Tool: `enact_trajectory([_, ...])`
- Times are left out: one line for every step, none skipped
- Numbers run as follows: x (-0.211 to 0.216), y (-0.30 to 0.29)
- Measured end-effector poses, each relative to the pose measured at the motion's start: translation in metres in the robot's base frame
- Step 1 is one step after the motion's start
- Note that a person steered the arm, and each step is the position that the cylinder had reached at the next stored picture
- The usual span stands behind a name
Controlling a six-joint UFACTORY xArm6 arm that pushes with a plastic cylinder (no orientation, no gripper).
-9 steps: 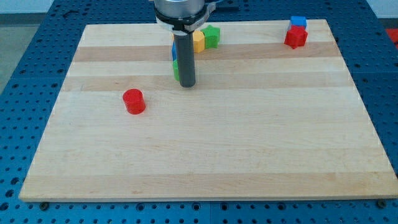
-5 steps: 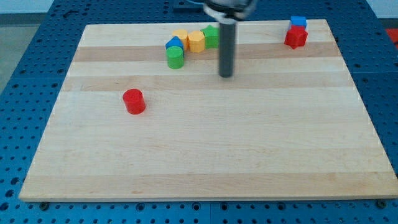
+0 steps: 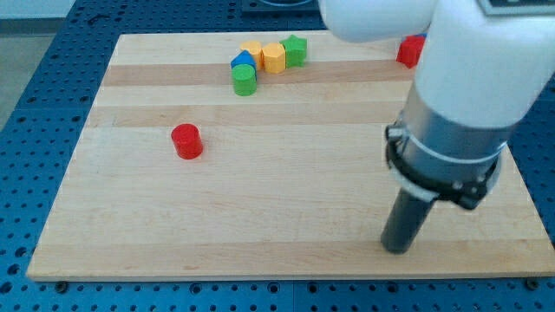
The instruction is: Point your arm to center left
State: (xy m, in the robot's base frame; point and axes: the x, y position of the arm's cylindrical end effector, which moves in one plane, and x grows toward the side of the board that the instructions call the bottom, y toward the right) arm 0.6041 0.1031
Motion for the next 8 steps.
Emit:
enact_trajectory([0.015,-0.024])
enact_trajectory([0.014,-0.036])
enact_trajectory([0.015,-0.104])
enact_trajectory([0.010,-0.132])
enact_trajectory([-0.014,-0.237])
enact_trajectory([-0.028,-0.289])
enact_trajectory([-0.099,-0.321])
enact_trajectory([-0.145,-0.354])
